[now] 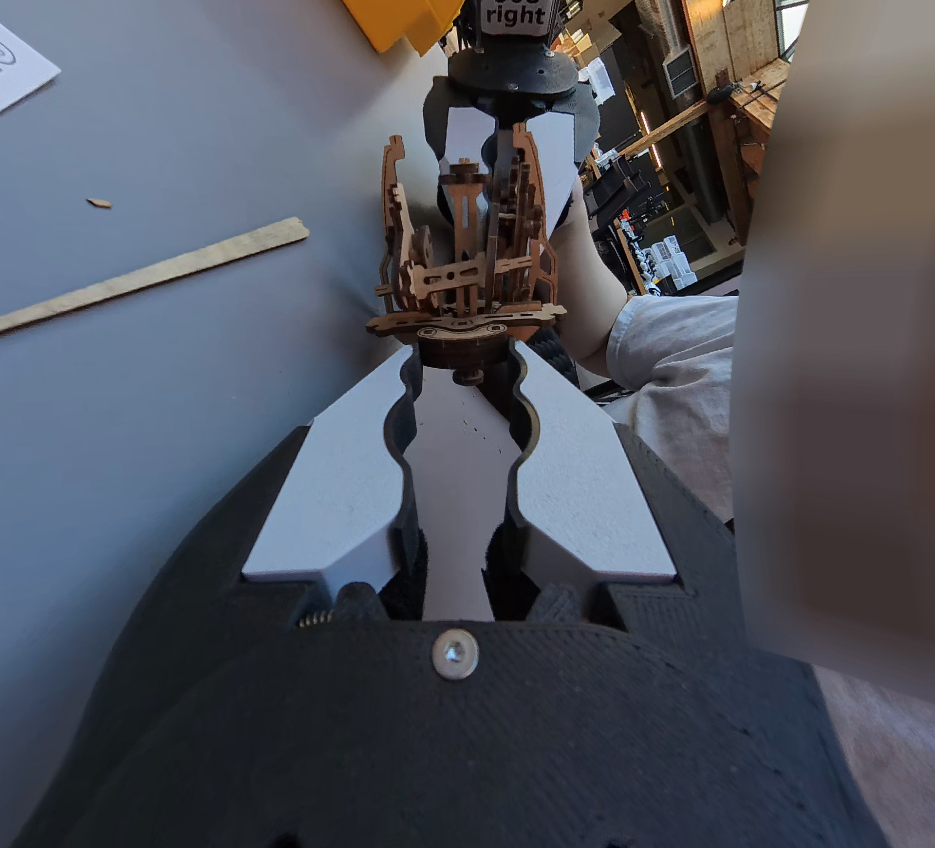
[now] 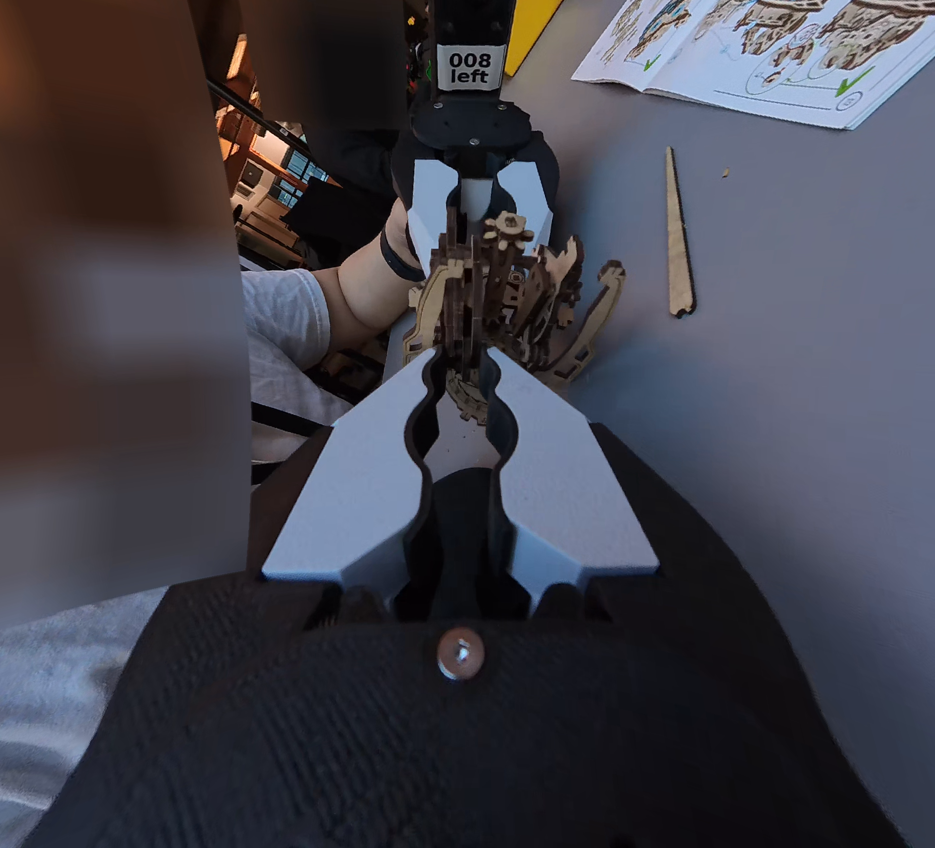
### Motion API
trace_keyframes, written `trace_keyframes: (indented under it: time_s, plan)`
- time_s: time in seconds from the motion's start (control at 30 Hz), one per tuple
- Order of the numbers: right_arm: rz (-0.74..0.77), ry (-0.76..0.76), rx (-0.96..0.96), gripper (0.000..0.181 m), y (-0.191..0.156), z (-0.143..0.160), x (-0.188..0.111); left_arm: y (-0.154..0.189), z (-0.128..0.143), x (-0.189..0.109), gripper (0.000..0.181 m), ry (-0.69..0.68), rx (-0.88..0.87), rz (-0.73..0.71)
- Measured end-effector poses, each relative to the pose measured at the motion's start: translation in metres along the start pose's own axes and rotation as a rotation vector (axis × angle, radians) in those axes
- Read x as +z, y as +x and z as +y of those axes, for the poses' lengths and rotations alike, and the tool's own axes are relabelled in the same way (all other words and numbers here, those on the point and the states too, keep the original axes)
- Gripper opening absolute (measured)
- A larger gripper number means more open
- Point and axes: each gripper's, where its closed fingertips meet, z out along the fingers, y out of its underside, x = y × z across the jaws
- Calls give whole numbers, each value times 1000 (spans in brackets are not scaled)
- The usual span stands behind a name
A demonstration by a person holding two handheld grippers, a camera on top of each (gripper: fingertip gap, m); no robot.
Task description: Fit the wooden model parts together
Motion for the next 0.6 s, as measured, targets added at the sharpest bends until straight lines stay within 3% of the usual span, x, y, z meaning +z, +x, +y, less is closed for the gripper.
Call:
trace_keyframes:
  time_s: [0.6]
  plan:
    - [-31,30,134,11,2,-1,-1,-1,-6,-2,32,36,-76,39]
